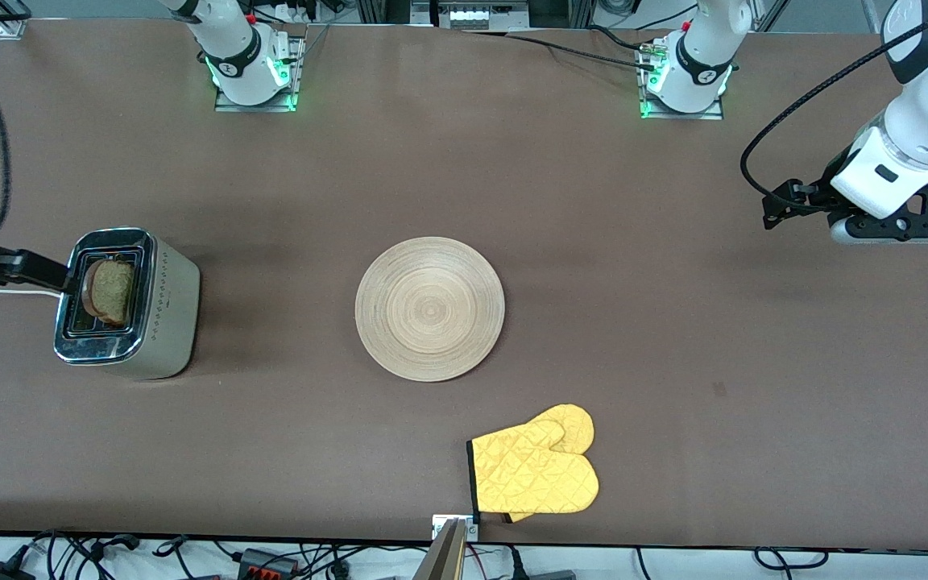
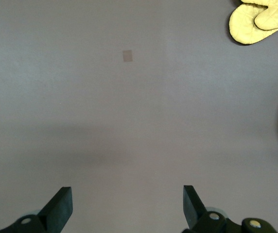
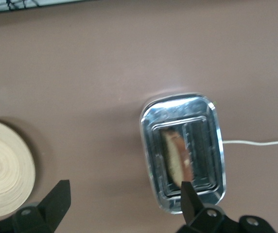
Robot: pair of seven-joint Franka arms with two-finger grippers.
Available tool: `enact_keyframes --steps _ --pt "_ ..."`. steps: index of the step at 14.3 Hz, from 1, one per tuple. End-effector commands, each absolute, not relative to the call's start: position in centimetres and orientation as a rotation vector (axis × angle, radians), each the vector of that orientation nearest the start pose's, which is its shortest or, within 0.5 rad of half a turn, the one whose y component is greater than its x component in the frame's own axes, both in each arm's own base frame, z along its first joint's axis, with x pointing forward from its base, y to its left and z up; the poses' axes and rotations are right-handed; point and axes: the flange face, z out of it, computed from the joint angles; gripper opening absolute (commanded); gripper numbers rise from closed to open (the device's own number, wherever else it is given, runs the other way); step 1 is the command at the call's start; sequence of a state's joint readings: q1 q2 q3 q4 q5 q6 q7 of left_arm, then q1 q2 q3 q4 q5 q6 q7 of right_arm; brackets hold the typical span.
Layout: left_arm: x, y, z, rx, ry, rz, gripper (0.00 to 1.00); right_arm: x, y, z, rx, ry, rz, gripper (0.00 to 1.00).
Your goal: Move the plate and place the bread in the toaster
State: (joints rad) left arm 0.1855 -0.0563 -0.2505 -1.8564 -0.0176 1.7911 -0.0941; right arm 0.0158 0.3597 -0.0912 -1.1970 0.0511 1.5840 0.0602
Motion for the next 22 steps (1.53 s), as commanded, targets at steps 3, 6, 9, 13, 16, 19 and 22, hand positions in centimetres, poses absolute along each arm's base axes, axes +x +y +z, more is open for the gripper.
enact_keyframes --steps 3,6,9,13,16,19,22 --pt "54.1 -3.8 53.7 -3.168 -0.053 0.016 1.00 63.7 -4.4 59.5 -3.116 0.117 -0.093 1.00" --pt "54.2 -3.1 53.6 -3.168 -0.073 0.020 1.00 62.2 -4.5 59.0 -3.133 0.110 -0.032 1.00" --pt "54.2 -3.0 53.5 -3.183 -0.084 0.024 1.00 59.0 -4.1 58.5 -3.175 0.089 0.007 1.00" --pt "54.3 -2.5 53.5 -3.188 -0.101 0.027 1.00 55.9 -3.5 57.9 -3.198 0.076 0.032 1.00" --pt "54.3 -2.5 53.4 -3.189 -0.101 0.029 1.00 55.4 -3.4 58.0 -3.194 0.080 0.044 1.00" --pt "54.3 -2.4 53.3 -3.190 -0.104 0.031 1.00 55.1 -3.3 58.6 -3.197 0.061 0.056 1.00" --pt "54.3 -2.4 53.3 -3.192 -0.105 0.032 1.00 55.0 -3.3 59.3 -3.186 0.069 -0.008 1.00"
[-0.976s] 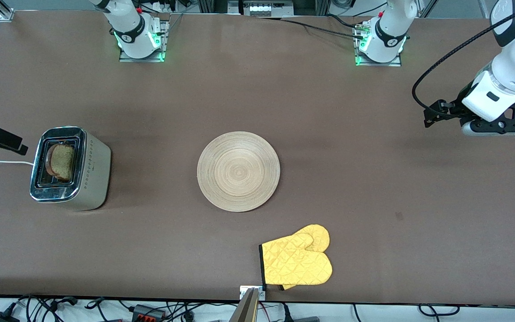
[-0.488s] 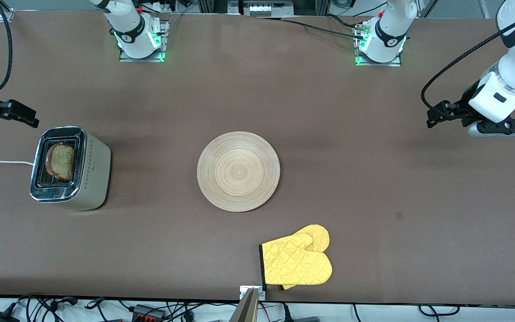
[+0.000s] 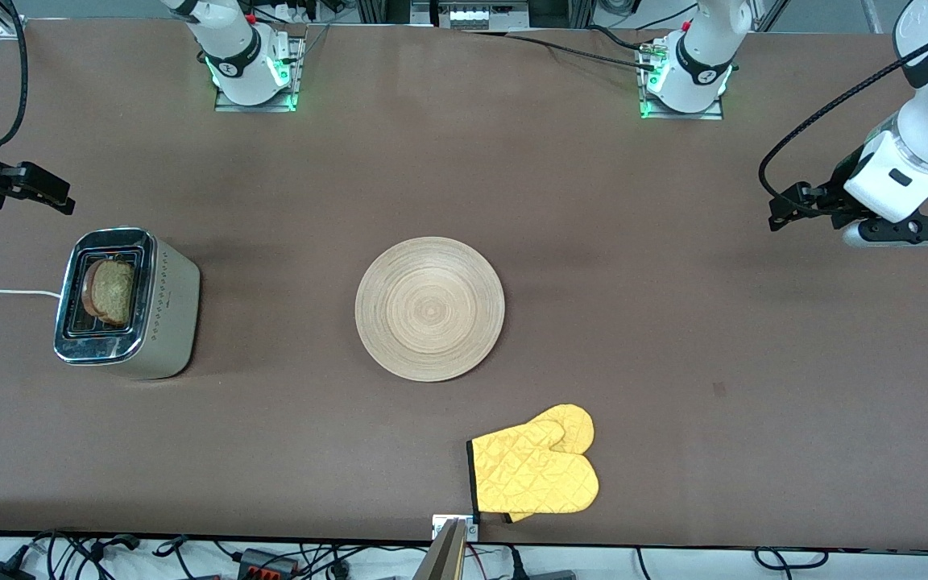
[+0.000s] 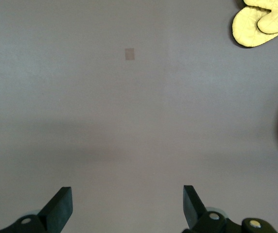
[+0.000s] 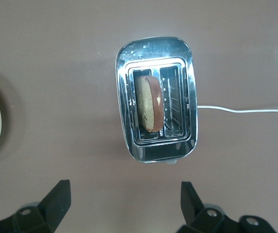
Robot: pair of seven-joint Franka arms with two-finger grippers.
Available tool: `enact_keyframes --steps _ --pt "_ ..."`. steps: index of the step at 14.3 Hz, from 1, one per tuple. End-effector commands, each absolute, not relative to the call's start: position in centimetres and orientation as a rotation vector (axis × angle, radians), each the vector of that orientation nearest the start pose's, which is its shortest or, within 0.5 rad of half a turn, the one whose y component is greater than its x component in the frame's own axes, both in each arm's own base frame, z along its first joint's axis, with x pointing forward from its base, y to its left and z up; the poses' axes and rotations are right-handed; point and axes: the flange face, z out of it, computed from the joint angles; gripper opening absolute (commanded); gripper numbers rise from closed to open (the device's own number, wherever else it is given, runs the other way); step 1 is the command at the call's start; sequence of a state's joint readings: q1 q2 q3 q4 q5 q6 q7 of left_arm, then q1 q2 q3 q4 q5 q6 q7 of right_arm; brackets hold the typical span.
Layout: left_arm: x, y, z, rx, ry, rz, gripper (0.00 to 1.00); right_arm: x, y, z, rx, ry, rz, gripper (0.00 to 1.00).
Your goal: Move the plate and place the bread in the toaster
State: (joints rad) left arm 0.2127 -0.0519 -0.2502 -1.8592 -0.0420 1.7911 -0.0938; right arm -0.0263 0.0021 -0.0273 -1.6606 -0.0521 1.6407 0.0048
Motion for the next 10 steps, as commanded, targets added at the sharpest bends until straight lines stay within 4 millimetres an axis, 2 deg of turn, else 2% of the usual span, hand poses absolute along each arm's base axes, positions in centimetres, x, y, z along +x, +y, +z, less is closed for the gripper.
enact_keyframes --steps 1,7,10 --pt "54.3 -2.4 53.3 -3.192 -0.102 0.032 1.00 55.0 -3.3 59.2 -3.180 0.070 -0.006 1.00" --pt "54.4 -1.9 53.1 -3.192 -0.117 0.036 1.00 54.4 -3.3 57.9 -3.181 0.068 -0.042 1.00" --pt "54.4 -1.9 53.1 -3.192 -0.117 0.036 1.00 54.2 -3.3 58.0 -3.181 0.069 -0.013 1.00"
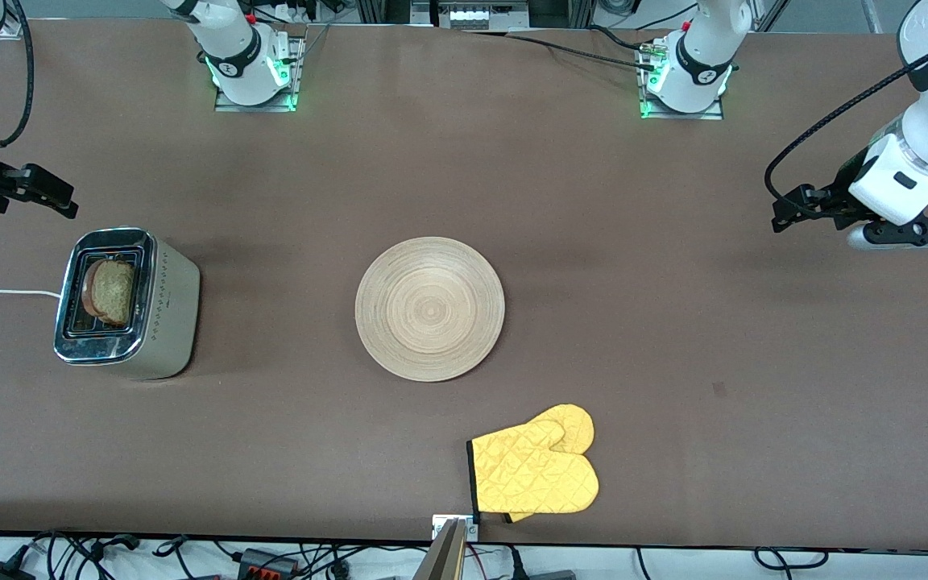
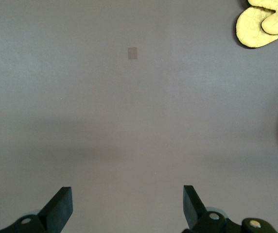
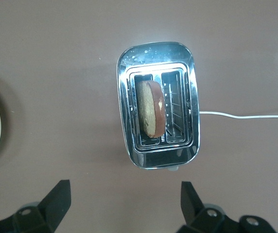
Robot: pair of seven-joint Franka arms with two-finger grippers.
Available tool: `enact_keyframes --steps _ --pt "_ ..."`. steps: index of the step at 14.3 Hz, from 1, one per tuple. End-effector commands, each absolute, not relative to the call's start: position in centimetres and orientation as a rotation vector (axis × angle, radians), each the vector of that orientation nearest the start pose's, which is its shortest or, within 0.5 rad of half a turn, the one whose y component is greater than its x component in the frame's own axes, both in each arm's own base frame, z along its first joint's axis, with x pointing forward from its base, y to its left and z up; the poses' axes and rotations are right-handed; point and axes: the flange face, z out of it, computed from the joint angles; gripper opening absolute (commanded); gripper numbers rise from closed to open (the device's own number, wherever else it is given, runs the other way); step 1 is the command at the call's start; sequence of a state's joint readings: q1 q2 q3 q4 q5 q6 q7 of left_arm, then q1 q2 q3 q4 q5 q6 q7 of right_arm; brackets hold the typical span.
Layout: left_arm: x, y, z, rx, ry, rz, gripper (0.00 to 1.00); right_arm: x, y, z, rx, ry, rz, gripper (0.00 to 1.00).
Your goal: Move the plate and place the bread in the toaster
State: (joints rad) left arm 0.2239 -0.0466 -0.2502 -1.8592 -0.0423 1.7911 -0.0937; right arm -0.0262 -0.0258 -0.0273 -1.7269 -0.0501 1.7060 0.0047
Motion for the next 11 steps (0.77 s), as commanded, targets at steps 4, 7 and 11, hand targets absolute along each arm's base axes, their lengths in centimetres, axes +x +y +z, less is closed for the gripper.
enact_keyframes --steps 4,7,11 --pt "54.4 -2.0 53.2 -3.204 -0.122 0.037 1.00 53.8 -3.4 58.1 -3.155 0.084 0.027 1.00" --pt "54.6 -1.6 52.9 -3.218 -0.143 0.045 1.00 53.7 -3.2 58.2 -3.153 0.075 0.042 1.00" --pt "54.6 -0.9 52.8 -3.227 -0.172 0.047 1.00 53.7 -3.2 58.7 -3.154 0.048 0.028 1.00"
